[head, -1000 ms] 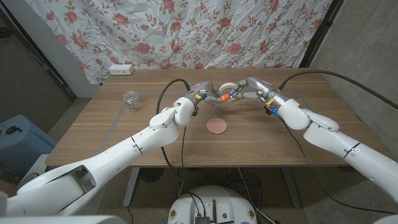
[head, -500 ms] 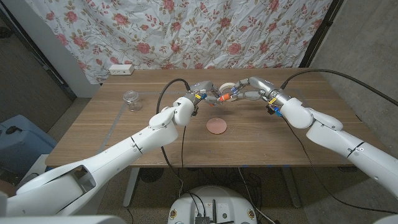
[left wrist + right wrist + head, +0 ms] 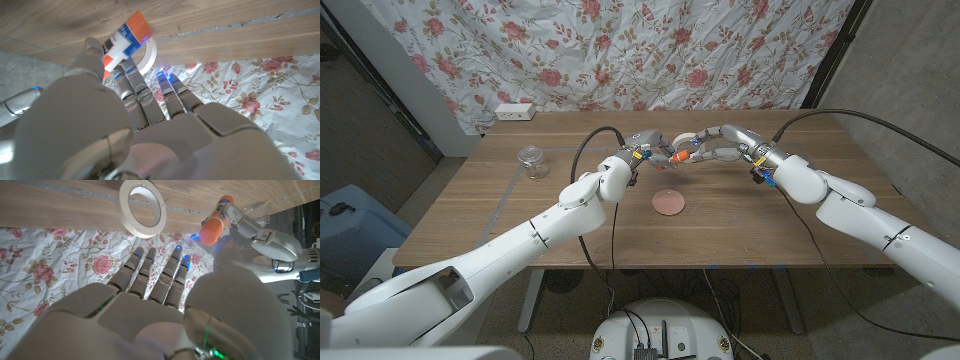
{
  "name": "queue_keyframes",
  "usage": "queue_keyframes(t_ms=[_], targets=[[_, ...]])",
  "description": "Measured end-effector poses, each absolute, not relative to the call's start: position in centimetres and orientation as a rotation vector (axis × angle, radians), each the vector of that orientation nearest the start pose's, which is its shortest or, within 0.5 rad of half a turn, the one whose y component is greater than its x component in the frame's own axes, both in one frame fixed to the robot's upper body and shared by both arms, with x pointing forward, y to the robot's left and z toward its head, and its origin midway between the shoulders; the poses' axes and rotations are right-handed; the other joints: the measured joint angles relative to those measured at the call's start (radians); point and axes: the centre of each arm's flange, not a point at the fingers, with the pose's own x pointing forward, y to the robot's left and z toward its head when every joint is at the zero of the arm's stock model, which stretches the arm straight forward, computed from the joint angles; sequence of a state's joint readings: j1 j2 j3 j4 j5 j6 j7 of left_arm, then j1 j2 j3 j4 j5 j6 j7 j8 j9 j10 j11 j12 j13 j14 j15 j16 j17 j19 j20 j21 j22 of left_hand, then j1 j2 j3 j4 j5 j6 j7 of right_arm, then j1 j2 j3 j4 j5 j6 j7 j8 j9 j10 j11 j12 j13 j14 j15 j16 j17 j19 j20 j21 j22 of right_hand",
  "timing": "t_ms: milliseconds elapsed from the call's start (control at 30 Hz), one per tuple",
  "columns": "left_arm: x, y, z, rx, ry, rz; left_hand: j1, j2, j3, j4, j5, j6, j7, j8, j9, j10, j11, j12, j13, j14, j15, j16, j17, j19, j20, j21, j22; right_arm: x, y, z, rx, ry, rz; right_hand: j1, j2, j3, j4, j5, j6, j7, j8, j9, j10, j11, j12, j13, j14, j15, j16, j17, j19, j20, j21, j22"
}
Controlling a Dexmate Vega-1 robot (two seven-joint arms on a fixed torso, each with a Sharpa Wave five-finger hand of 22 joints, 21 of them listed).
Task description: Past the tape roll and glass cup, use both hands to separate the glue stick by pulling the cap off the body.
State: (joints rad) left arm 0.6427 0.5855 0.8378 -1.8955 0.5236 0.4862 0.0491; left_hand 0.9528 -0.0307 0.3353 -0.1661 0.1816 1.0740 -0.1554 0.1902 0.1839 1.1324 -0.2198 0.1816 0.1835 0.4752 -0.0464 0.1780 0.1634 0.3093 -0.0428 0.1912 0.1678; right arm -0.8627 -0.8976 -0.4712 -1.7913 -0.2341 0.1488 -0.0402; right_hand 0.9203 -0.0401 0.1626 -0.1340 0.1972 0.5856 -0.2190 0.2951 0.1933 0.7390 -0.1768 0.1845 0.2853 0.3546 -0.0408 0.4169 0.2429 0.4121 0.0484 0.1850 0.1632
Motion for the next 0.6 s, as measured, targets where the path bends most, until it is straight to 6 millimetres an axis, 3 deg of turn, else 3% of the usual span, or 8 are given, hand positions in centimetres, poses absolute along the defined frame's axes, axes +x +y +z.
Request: queue_keyframes(t_ms=[233, 600], targets=[[57.0, 7.95, 3.91, 1.252, -0.703, -0.037, -0.001, 0.001, 0.0, 0.0, 0.0, 0.0, 0.0, -0.001, 0.0, 0.0, 0.0, 0.004, 0.0, 0.0, 0.0, 0.0, 0.0, 0.0, 0.0, 0.0, 0.0, 56.09, -23.62, 3.34, -1.192, -0.817, 0.222, -0.027, -0.014, -0.007, 0.004, 0.0, -0.069, 0.007, -0.037, 0.0, -0.057, 0.018, 0.0, -0.007, -0.025, 0.007, -0.019, -0.006, -0.011, 0.011, 0.0, 0.0], [56.85, 7.92, 3.97, 1.25, -0.705, -0.026, -0.001, 0.001, -0.002, -0.001, 0.0, 0.0, 0.0, -0.004, 0.0, 0.0, 0.0, 0.004, 0.001, 0.0, 0.0, 0.0, 0.0, 0.0, 0.0, 0.0, 0.0, 56.21, -23.38, 3.25, -1.219, -0.803, 0.235, -0.044, -0.02, -0.012, 0.004, 0.008, -0.088, 0.012, -0.044, 0.005, -0.086, 0.029, 0.0, -0.012, -0.04, 0.023, -0.031, -0.011, -0.022, 0.022, 0.0, 0.0]])
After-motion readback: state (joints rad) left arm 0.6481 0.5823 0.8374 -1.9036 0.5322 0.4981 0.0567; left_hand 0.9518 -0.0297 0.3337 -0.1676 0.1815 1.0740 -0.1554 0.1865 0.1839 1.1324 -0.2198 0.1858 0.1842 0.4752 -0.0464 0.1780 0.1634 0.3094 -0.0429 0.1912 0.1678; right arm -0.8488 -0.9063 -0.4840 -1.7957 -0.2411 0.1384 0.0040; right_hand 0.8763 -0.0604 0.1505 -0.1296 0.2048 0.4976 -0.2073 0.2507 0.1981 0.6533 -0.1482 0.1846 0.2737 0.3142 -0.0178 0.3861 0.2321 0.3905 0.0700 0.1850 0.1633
